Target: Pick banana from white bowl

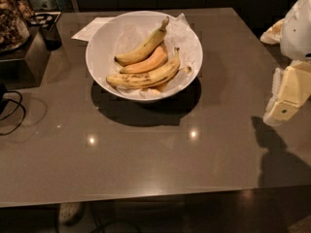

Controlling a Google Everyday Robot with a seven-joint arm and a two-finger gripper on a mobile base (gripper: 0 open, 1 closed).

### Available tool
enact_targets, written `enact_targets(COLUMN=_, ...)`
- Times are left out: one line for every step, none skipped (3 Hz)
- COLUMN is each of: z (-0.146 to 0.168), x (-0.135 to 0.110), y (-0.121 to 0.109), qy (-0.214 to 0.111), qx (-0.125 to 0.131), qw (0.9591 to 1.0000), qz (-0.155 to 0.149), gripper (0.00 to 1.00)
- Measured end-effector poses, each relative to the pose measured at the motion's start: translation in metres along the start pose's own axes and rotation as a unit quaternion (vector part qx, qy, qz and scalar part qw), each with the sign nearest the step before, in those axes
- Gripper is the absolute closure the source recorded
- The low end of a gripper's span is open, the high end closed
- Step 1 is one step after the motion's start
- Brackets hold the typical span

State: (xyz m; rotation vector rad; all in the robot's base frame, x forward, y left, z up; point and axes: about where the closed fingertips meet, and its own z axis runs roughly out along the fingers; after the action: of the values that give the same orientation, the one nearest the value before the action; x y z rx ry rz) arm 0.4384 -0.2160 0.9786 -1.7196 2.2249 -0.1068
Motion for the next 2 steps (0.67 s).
enact_targets(z=0.000, x=0.000, y=0.000, qy=0.000, qx=0.000, qw=1.0000, qz=0.000, gripper=0.00)
enact_targets(z=-0.001, x=-0.015, y=-0.004, qy=-0.004, qx=0.000, qw=0.9997, qz=-0.025, gripper=0.00)
